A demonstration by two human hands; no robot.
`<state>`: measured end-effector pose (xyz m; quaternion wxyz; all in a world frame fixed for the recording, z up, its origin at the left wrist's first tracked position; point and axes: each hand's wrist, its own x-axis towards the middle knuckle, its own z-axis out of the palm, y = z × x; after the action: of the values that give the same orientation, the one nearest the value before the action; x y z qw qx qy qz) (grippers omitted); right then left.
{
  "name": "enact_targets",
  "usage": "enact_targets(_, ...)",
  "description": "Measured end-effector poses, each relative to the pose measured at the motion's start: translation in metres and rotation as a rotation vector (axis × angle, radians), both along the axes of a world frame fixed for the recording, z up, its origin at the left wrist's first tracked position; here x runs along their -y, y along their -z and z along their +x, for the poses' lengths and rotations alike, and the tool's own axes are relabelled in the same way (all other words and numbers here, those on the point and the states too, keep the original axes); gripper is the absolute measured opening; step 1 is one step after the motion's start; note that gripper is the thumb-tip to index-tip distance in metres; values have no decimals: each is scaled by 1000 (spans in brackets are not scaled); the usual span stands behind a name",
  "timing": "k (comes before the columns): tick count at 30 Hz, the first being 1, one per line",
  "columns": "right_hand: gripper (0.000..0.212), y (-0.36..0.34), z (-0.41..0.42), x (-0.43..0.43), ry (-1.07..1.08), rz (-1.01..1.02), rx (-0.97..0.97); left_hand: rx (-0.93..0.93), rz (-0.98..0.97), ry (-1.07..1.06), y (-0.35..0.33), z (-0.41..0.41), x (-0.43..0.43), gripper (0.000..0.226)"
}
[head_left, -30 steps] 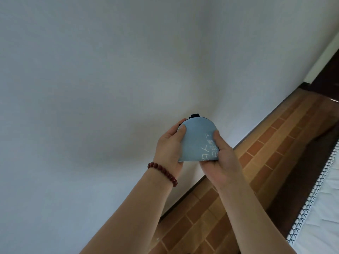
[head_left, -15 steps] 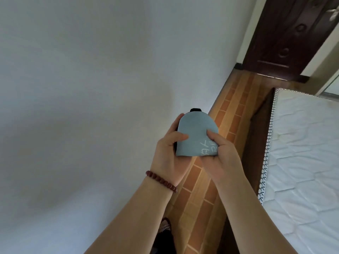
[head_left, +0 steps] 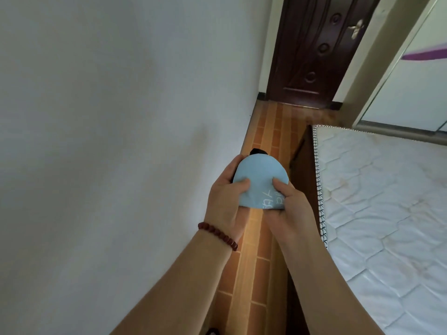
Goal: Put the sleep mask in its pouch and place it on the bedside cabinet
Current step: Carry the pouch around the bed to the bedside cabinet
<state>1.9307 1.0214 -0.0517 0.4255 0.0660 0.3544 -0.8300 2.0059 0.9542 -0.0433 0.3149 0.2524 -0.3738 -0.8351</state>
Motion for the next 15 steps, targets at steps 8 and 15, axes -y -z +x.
enact_targets(8, 31, 7, -55, 43, 77, -4, -25, 3, 52, 87, 3, -58, 47, 48)
enact_targets(15, 32, 15, -104, 72, 77, -16, -17, 39, 96, 73, 9, -108, 77, 47)
